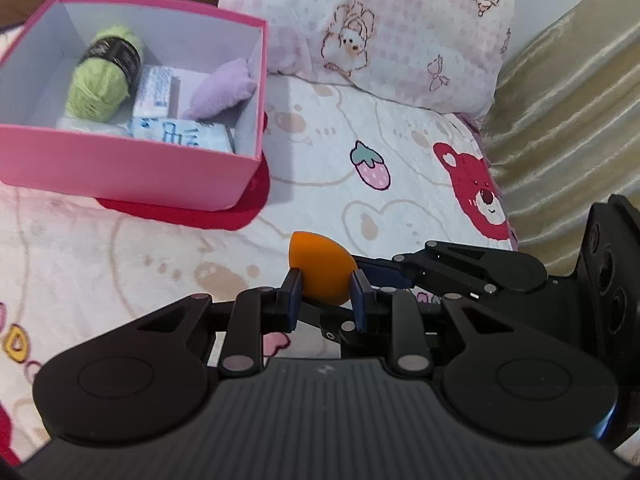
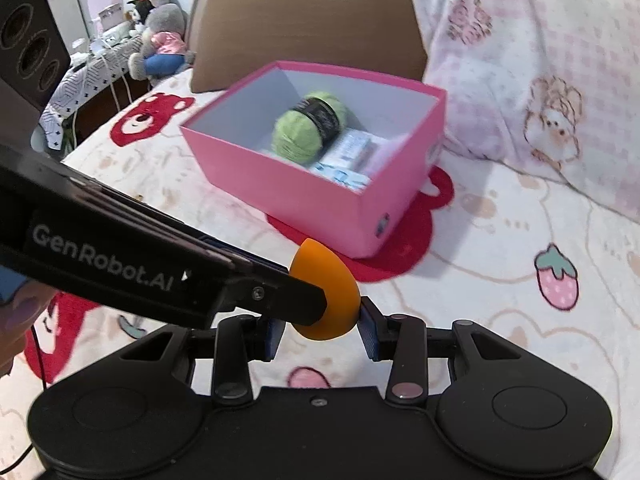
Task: Organize objects
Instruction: 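Carry the orange sponge with the left tool over the pink box, then lower the sponge into the box beside the plush toy, open left tool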
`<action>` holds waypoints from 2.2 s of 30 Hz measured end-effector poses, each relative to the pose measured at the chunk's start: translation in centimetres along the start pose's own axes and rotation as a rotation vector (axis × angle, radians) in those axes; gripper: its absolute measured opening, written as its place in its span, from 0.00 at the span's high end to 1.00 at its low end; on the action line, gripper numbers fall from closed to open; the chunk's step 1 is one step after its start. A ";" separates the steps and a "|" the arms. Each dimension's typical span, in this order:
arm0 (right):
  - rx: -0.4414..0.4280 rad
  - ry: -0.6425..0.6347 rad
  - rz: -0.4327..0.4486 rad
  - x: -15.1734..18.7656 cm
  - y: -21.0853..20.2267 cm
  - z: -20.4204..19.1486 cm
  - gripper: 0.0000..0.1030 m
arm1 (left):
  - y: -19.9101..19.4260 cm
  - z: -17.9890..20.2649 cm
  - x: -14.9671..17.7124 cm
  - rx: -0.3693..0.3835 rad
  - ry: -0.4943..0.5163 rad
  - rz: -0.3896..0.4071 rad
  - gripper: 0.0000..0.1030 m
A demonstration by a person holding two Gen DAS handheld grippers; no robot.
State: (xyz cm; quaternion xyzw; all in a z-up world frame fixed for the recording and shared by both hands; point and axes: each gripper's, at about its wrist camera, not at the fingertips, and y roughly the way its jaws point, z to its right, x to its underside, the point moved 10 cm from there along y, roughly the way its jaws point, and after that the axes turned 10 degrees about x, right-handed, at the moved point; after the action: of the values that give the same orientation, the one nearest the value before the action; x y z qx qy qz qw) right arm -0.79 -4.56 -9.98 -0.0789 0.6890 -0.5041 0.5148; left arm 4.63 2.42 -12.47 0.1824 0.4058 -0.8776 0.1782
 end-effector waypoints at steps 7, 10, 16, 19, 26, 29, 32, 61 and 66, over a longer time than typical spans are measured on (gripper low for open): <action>0.008 -0.036 0.026 -1.6 -1.5 -1.8 0.57 | -2.9 0.1 -0.5 -0.016 0.006 0.031 0.76; -0.001 -0.051 0.037 -2.3 -1.9 -2.7 0.57 | -4.3 -0.2 -0.6 -0.019 -0.012 0.033 0.76; -0.031 -0.063 0.094 -3.4 -3.1 -4.2 0.57 | -6.8 -0.2 -1.0 -0.043 -0.006 0.051 0.76; -0.043 -0.063 0.107 -4.0 -3.6 -4.5 0.57 | -7.7 0.0 -1.4 -0.038 -0.006 0.068 0.76; -0.023 -0.072 0.134 -5.0 -4.0 -4.3 0.57 | -8.2 0.7 -2.6 -0.035 0.029 0.094 0.76; -0.017 -0.070 0.143 -5.6 -4.0 -4.0 0.57 | -8.3 1.0 -3.3 -0.046 0.046 0.097 0.76; -0.018 -0.065 0.151 -6.4 -4.1 -3.8 0.57 | -8.4 1.3 -4.3 -0.056 0.071 0.097 0.76; -0.078 0.029 0.090 -12.5 3.3 -1.4 0.57 | -5.3 -3.9 -13.0 -0.100 0.059 0.072 0.76; -0.053 0.011 0.081 -13.2 6.1 -1.0 0.57 | -3.3 -6.3 -14.3 -0.100 0.037 0.053 0.77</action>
State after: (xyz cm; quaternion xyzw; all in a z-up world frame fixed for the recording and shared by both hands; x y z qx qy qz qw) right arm 6.97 7.27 -6.45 -0.0618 0.7074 -0.4648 0.5289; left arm 16.69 11.68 -7.51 0.2003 0.4474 -0.8477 0.2028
